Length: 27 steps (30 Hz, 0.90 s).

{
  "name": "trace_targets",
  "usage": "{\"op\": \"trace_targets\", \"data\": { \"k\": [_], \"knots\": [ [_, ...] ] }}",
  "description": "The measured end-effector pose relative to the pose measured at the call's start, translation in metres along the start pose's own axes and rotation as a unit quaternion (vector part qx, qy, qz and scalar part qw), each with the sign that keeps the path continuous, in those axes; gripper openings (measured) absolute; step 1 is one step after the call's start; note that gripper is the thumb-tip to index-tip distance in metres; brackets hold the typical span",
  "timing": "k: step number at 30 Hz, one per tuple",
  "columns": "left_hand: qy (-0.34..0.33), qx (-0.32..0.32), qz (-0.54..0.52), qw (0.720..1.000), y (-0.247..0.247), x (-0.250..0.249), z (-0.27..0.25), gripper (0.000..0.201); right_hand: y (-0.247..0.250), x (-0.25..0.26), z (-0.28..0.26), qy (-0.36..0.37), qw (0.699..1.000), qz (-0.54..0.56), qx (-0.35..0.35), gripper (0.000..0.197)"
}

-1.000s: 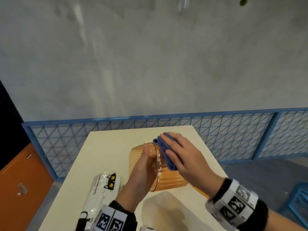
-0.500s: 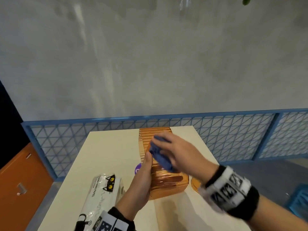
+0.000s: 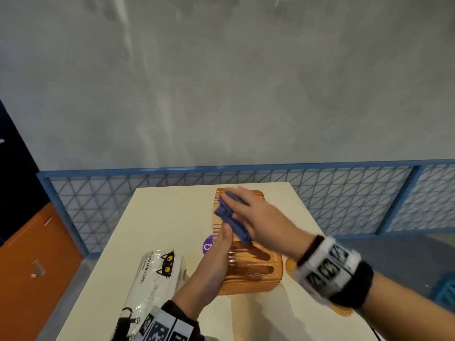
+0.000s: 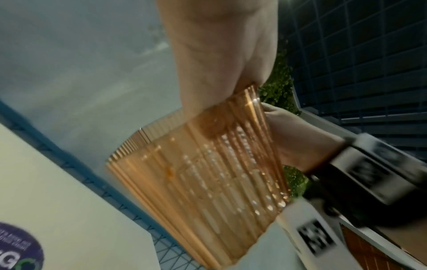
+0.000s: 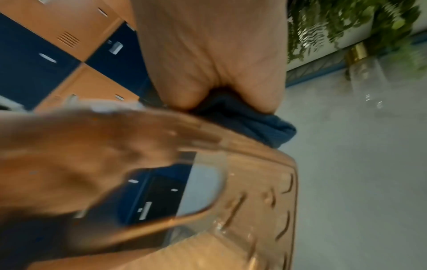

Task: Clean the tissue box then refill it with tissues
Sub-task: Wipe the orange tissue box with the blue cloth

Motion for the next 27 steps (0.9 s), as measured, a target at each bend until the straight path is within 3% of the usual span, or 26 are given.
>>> {"op": "trace_targets", "data": {
  "k": [3,6,8,14,19,27],
  "knots": [
    [0.003,0.024,-0.002,1.000,-0.004,-0.006,0.001,0.057,0.013,-0.021,0.035,-0.056,0.998,-0.023,0.012,0.047],
    [-0.009,0.058,-0.027,0.998,0.000,-0.006,0.004,0.054,0.010,-0.013,0.030,-0.015,0.999,-0.035,0.012,0.048],
    [-0.009,0.058,-0.090,0.994,-0.001,-0.006,0.003,0.054,0.004,0.004,0.011,0.032,0.999,-0.019,0.002,0.048],
    [0.017,0.063,-0.299,0.952,-0.001,-0.007,0.004,0.070,-0.002,0.032,-0.026,0.051,0.998,0.011,0.023,0.049],
    [0.031,0.090,-0.351,0.932,-0.001,-0.019,0.005,0.063,0.009,0.014,-0.006,-0.012,1.000,0.013,-0.017,0.048],
    [0.083,0.087,-0.298,0.947,0.011,-0.017,0.010,0.070,-0.013,0.029,-0.086,0.164,0.971,-0.156,0.072,0.094]
  ]
}}
Point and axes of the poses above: each hand's wrist, its own z-axis towards the middle knuckle, its own y-axis out of the back of the hand, x = y × z, the point moved 1 cm from there along z, towards the middle knuckle, and after that the axes turned 6 degrees about -x, right-handed, at the moved point
